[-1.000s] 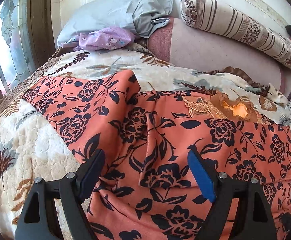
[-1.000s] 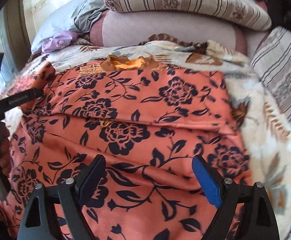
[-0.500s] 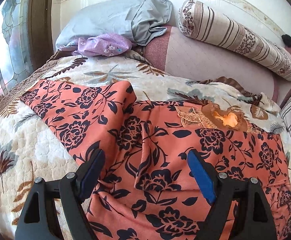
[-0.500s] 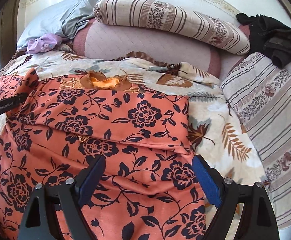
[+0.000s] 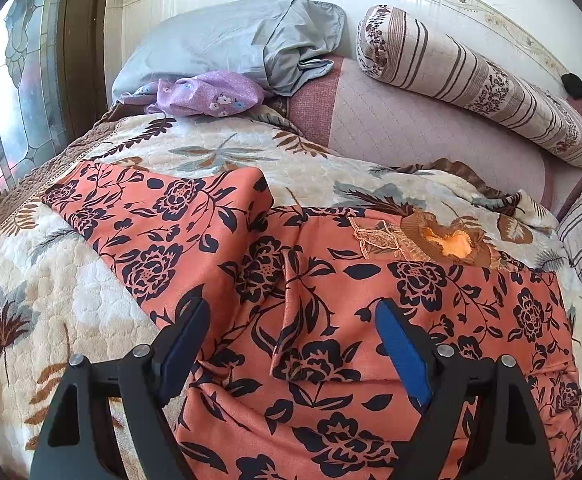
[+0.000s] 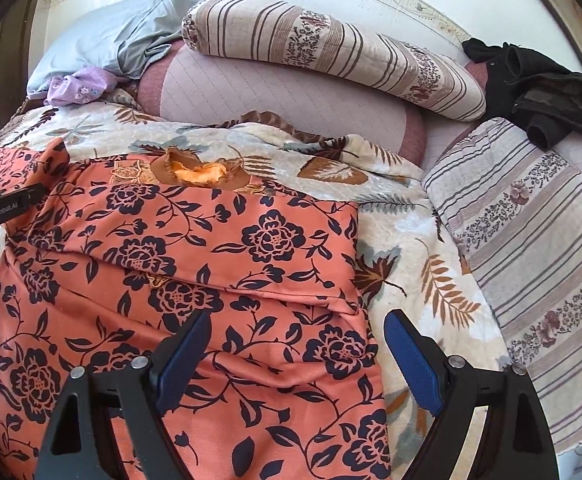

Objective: Fold small clothes

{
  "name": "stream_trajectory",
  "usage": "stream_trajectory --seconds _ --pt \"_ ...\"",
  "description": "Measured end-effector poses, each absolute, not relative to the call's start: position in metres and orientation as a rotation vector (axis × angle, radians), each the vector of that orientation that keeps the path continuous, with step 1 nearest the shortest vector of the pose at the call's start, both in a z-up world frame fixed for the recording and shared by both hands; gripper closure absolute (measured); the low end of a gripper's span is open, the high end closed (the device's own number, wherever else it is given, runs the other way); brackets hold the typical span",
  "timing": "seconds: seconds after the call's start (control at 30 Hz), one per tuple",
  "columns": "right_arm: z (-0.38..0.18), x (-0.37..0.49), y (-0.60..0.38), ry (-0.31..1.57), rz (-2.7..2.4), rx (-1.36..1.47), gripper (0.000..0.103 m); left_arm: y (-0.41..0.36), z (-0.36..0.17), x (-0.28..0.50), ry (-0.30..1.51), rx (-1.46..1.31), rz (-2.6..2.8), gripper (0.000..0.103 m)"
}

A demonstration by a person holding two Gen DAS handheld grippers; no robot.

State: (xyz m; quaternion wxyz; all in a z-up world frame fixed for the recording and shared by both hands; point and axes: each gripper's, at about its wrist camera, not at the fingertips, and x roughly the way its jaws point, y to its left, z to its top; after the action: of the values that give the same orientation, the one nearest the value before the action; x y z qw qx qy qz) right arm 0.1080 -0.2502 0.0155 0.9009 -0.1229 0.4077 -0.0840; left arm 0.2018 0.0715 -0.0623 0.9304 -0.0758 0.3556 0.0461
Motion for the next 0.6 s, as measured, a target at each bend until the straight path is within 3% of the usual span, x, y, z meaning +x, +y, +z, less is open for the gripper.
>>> stream_trajectory --seconds 0.37,0.6 --pt "0.007 0.121 -0.263 0.855 -0.136 -0.192 0.013 0.069 -0.067 0.203 0.735 -0.126 0.104 0.017" --pt "-0.006 0.164 -0.319 0.878 -0.008 0.214 0.013 0.076 -0.066 0.204 0.718 -0.155 0.118 0.017"
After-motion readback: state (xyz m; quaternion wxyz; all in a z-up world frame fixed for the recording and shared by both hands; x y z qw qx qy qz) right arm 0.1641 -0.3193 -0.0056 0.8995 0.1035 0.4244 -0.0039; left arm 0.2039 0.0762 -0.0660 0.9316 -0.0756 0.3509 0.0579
